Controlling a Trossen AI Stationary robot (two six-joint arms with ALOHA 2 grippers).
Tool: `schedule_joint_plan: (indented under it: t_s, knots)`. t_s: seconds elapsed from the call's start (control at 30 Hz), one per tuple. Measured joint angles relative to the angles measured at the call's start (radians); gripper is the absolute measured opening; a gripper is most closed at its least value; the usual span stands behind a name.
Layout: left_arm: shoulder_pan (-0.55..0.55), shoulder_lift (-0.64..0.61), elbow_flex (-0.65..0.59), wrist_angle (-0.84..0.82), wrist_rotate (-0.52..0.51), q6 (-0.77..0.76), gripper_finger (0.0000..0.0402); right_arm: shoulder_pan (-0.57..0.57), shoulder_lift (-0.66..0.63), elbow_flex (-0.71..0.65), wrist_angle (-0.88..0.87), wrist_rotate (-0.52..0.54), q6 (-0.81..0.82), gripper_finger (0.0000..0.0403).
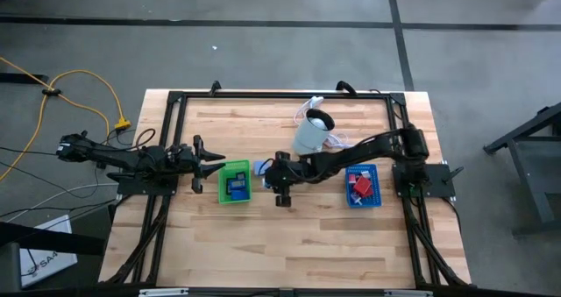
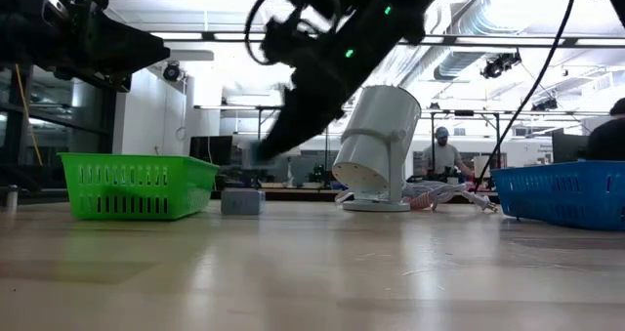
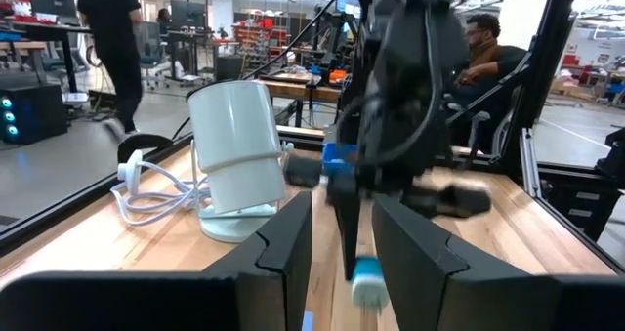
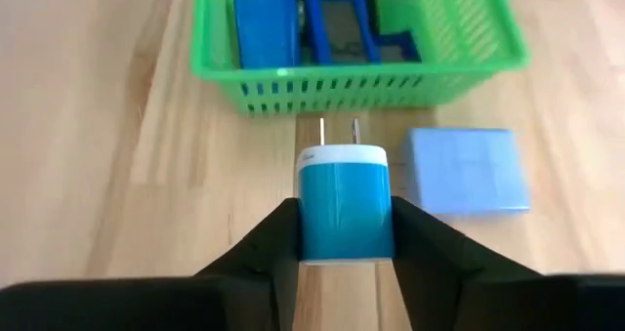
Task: Pick & Place Office items
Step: Put the blue charger adapter into the blue bin
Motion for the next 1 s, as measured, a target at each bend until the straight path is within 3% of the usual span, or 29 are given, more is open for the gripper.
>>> schedule_joint_plan:
  t_s: [0.33,1.0]
  knots:
    - [0.0,0.006,0.0,0.009,0.004,0.0,0.0103,0.0,-0.172,-0.001,-0.112,0.011,0.002,0.0119]
    - [0.0,0.024,0.0,0.036,0.002,0.0,0.0103,0.006,-0.195,-0.002,-0.092,0.02,0.018,0.0123]
